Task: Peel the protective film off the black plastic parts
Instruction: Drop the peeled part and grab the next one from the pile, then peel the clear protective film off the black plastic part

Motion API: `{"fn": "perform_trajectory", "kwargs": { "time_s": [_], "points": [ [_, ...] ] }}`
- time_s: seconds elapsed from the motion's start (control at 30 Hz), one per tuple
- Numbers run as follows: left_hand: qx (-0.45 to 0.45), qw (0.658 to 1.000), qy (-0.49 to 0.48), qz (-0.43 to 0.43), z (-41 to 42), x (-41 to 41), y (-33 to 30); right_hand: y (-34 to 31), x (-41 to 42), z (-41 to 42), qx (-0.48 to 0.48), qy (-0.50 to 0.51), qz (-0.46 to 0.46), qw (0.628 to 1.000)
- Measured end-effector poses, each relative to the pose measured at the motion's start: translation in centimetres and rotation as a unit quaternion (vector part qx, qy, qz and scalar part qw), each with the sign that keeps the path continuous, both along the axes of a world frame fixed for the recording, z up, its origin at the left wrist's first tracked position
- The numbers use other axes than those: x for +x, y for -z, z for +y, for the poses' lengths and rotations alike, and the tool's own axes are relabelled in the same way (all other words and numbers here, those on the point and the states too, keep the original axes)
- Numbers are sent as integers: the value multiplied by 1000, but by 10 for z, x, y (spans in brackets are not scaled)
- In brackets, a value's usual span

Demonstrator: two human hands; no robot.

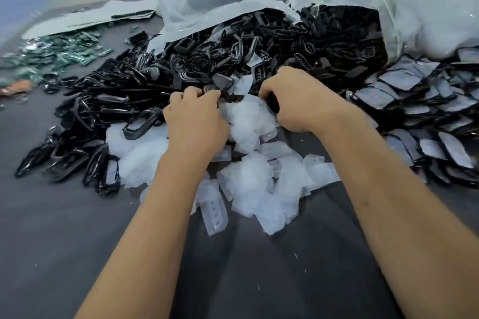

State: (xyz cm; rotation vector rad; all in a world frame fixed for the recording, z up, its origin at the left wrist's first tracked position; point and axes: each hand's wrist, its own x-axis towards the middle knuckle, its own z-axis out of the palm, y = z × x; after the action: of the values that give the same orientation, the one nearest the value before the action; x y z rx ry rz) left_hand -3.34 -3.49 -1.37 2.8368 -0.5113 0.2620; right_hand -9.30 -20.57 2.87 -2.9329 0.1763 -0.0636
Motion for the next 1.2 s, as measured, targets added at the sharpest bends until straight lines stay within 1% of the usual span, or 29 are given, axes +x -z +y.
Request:
{"fn": "perform_trajectory", "kwargs": {
  "time_s": [0.07,0.13,0.2,0.3,0.37,0.4,0.47,0.57,0.63,0.77,0.83,0.9,1.0,1.1,1.13,1.2],
  "points": [
    [-11,1000,2,1,5,2,1,5,2,4,14,8,0,1000],
    [-51,999,15,-7,10,4,1,5,3,1,32,23,-5,999],
    [-110,993,36,4,18,7,-2,5,5,-3,44,41,-22,998],
    [-206,977,46,32,27,8,-8,6,9,-10,58,74,-86,992],
    [-251,967,39,33,31,7,-10,9,12,-10,97,93,-158,978],
    [-270,962,34,30,33,7,-11,10,13,-7,135,96,-197,966],
    [-310,950,24,25,35,7,-13,14,16,5,244,85,-248,934],
    [-372,928,8,6,38,7,-15,24,18,30,419,55,-242,874],
    [-401,916,0,-16,37,7,-16,31,19,43,486,45,-235,841],
    [-467,883,-32,-18,33,8,-13,41,19,49,559,68,-219,797],
    [-514,856,-57,3,32,9,-11,44,17,48,605,81,-203,765],
    [-557,828,-58,21,30,9,-9,45,14,48,635,87,-197,742],
    [-589,807,-23,27,28,7,-9,45,12,46,656,85,-197,724],
    [-634,768,20,86,24,3,-8,45,12,45,680,71,-200,701],
    [-640,761,19,107,22,1,-8,46,12,44,688,67,-199,694],
    [-634,763,6,128,21,0,-5,46,13,43,697,58,-193,688]
  ]
}}
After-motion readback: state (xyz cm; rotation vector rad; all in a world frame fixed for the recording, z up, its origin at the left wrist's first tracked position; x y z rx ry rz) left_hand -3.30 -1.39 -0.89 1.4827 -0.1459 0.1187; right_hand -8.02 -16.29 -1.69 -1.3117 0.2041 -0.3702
